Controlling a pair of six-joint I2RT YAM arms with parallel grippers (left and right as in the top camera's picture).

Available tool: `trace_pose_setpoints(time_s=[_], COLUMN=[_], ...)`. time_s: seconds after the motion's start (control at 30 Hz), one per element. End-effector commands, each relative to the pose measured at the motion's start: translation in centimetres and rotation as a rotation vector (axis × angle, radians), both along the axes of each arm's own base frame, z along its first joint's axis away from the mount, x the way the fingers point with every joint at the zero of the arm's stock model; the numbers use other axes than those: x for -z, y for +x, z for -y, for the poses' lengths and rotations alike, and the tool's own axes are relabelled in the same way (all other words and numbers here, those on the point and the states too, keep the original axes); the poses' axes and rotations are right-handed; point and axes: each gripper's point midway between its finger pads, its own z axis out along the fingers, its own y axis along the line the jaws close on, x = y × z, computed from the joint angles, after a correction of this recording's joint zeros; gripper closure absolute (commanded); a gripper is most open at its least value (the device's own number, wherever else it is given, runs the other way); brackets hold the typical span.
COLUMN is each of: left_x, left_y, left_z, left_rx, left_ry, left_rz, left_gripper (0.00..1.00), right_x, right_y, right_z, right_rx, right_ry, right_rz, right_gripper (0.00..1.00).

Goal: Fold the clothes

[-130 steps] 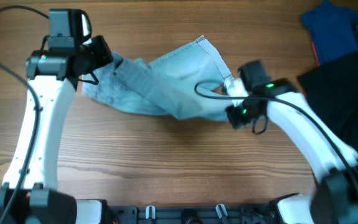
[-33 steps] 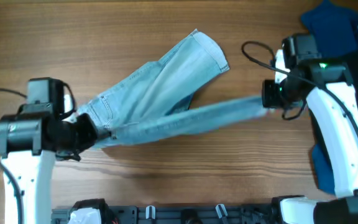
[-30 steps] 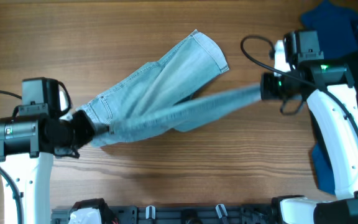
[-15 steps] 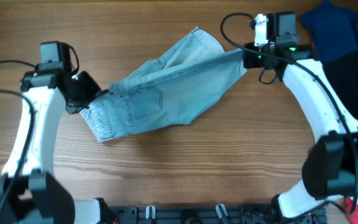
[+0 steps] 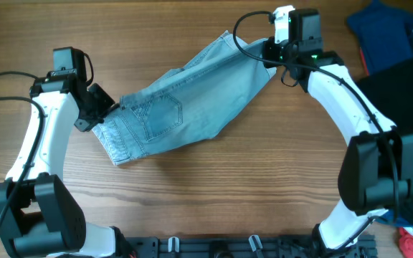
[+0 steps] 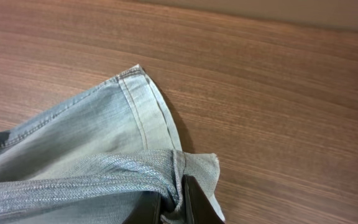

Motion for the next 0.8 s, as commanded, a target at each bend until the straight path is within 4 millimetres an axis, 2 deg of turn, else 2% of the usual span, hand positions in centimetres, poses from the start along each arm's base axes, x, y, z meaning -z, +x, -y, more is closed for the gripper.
trace_pose_setpoints(time_s=[0.0,0.13,0.27,0.43,0.53,0.63,0.73,0.77], left_x=[0.9,2.2,3.6,3.7,3.8,3.0,0.8,-0.2], left_y=[-1.8,-3.7,-5.7,-6.0,-6.1,-5.9,-6.0,-6.8], left_z=[-1.8,-1.6,-1.9,-3.3,-1.9,-0.1,0.7,1.1], left_rx=[-0.068,-0.085,-0.112,-0.169,-0.160,-0.147,-0.140,-0.138], left_ry=[0.060,0.050,0.078,0.153,0.076,-0.027,-0.070,-0.082], left_rz=[-0.073,-0.139,-0.205,-0.207,-0.209,-0.182,-0.117,-0.109], left_gripper=[0.96,0.96,0.96,0.96,0.96,0.96,0.96,0.96], right_x=[0.6,1.3,0.8,1.0,2.0,2.1,2.0,2.0], right_y=[1.4,1.8,2.9,3.6,3.3,3.3,3.3,3.3], right_z=[1.3,1.2,1.0,0.9,1.5,2.2,2.3,2.3], right_rx=[0.044,0.027,0.010,0.013,0.036,0.066,0.083,0.084], right_ry=[-0.029,-0.046,-0.057,-0.050,-0.077,-0.099,-0.082,-0.082], right_rz=[0.021,0.028,0.084,0.109,0.075,0.074,0.071,0.072], right_gripper=[0.96,0.96,0.96,0.96,0.96,0.96,0.96,0.96])
